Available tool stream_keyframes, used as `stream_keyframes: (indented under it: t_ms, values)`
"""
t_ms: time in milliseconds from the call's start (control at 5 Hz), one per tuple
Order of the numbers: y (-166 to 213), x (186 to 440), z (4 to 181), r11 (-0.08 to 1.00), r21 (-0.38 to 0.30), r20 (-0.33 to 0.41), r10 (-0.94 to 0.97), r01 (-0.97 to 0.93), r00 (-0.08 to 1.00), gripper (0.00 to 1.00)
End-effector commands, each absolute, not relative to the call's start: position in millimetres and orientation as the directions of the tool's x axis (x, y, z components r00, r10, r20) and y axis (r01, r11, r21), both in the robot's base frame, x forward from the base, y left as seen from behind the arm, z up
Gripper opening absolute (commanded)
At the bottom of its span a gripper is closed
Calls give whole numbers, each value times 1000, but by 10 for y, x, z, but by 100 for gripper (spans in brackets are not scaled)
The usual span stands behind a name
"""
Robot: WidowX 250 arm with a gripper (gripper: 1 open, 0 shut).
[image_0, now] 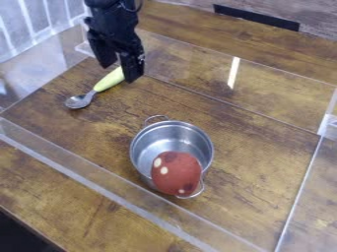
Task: Put the mushroom in the silver pot
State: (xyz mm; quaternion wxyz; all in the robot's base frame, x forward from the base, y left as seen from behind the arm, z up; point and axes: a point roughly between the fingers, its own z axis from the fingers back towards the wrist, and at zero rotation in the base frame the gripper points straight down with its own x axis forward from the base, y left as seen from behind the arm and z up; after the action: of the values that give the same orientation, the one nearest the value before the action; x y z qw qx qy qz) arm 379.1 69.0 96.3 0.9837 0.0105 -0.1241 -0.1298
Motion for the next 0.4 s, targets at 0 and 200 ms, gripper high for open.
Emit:
stream_keyframes:
  t_ms: [0,200]
  values:
    - [732,3831,1212,944,88,295,-330,319,897,100]
    - [809,3842,1348,945,85,296,-325,314,898,100]
